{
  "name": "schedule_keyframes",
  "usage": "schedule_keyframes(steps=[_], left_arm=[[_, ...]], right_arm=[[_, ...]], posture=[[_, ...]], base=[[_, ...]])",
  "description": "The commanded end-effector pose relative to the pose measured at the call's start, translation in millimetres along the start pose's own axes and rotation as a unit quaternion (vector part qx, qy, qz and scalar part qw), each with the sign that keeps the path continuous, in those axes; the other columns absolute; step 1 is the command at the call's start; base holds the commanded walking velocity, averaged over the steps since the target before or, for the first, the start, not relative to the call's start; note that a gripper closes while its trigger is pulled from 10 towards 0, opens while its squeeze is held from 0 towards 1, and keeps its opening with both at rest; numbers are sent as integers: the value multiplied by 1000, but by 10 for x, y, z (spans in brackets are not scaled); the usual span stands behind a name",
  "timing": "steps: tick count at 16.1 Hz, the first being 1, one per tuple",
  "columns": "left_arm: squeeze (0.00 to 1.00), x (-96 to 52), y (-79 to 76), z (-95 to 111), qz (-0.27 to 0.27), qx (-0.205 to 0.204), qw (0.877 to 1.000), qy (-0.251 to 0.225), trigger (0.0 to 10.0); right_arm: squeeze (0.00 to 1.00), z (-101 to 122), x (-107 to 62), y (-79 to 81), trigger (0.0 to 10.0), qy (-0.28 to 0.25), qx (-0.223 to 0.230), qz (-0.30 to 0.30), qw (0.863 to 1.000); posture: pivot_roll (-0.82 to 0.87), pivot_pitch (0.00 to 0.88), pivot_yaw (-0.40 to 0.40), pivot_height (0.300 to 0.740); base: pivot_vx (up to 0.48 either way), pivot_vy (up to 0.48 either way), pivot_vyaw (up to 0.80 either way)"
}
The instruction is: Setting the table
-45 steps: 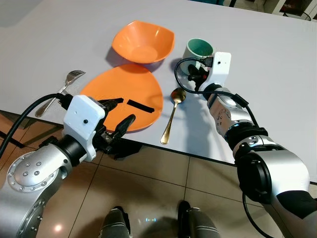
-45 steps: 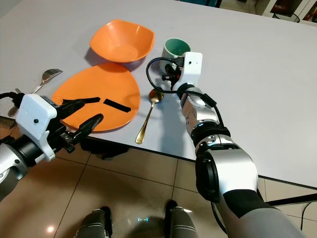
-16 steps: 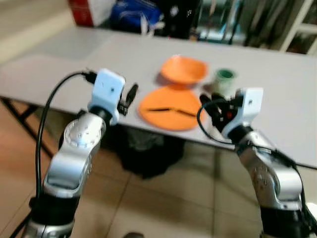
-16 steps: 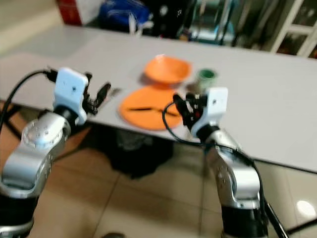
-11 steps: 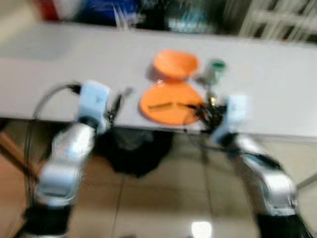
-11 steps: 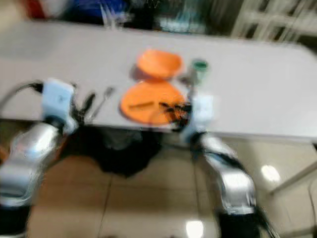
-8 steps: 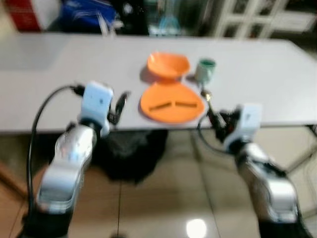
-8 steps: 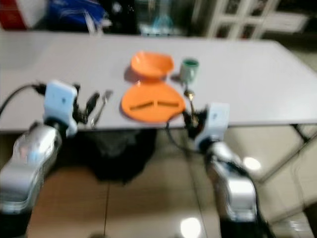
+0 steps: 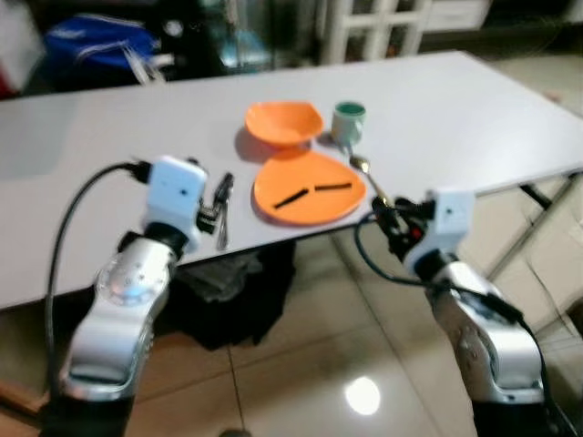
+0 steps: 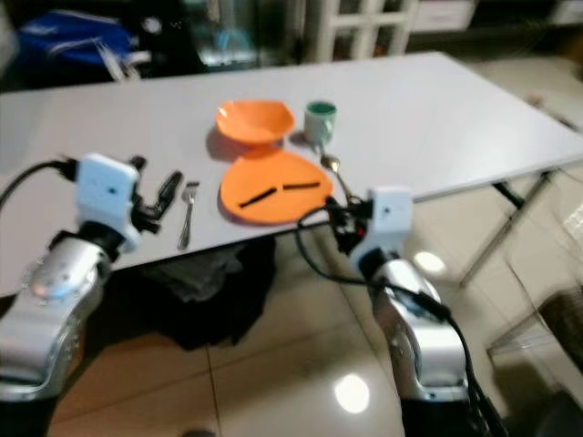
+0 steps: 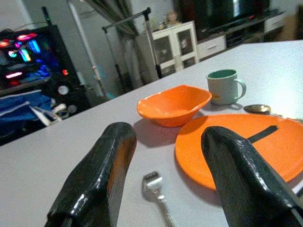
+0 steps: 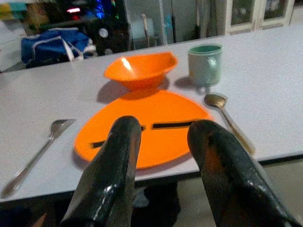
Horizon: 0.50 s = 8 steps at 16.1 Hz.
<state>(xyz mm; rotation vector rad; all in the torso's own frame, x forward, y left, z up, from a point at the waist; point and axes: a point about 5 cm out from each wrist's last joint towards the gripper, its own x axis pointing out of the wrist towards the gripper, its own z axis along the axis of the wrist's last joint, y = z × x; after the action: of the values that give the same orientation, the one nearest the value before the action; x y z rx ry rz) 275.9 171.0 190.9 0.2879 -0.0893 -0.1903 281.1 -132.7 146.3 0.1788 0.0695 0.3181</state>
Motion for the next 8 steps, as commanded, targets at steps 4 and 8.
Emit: schedule_keyframes(steps=[4,8], left_arm=[[0,-51,-63,45,-12,2,1000,-10,10000],[0,-90,-41,87,-16,-6,1000,-18,10000]], right_arm=[[0,63,3,145,10000,0,-10,81,997],[0,51,0,220,10000,8,-32,111,993]], posture=[[21,30,-32,740],[28,37,-33,740]], base=[[0,0,-188],[367,0,600]])
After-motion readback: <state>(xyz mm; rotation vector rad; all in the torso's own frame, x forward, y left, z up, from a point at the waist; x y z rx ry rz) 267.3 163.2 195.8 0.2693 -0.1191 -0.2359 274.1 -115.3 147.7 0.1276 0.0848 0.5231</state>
